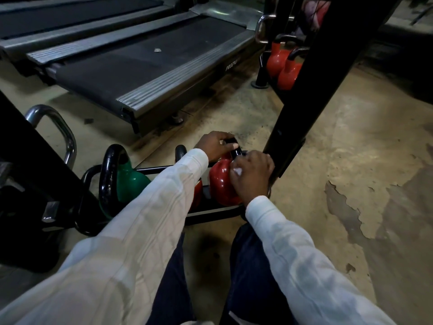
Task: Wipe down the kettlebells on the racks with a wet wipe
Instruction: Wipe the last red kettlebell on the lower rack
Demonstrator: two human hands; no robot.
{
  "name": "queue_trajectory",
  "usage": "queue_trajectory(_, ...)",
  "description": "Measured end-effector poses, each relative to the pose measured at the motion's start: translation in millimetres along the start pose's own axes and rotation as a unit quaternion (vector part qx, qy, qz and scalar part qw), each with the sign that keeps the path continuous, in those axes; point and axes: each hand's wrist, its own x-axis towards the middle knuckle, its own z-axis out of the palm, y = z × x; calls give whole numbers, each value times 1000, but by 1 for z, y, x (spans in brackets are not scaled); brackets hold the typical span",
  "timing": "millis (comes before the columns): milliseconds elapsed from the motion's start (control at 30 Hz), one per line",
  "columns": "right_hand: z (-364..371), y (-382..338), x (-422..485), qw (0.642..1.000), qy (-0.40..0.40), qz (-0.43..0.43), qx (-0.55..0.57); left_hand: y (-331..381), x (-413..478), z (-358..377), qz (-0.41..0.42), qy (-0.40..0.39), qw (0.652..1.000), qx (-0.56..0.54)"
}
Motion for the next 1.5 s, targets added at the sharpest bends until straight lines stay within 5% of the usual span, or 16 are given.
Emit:
queue_trajectory(133,0,15,-29,996,45,-68,-20,-2,-10,1,22,21,999,-21)
queue_trajectory(333,-6,32,-42,982,16,94,163,-6,-16,-1,40,-27,999,-6)
queue_trajectory(400,-6,25,-22,923,-45,195,329,-6,-15,-1,34,-28,999,-2)
queue_trajectory(500,-3,17,7,748,-139,362,538,-7,-15,0,28,-22,999,-10)
queue_trajectory(533,-2,18,10,725,-160,385,548,-7,-15,1,25,-19,999,-14)
queue_trajectory(733,-23,44,-19,797,-193,275,503,-9,-14,2,15,-18,999,-22)
queue_trajectory(833,-26,43,-36,885,-91,200,410,-9,-14,3,18,-17,1000,-17)
queue_trajectory(967,-6,26,-33,989,56,85,109,-7,-17,4,24,-16,1000,-7)
queue_trajectory(1100,15,10,-34,995,96,24,-15,-7,-19,4,21,-8,1000,0)
queue_trajectory(1233,26,19,-62,995,80,64,-6,-5,-22,4,20,1,1000,3)
queue_trajectory(1367,21,38,-84,973,71,121,184,-6,-21,3,18,-4,1000,10)
queue_trajectory(1500,17,35,-80,880,-17,216,423,-6,-20,4,14,-1,1000,10)
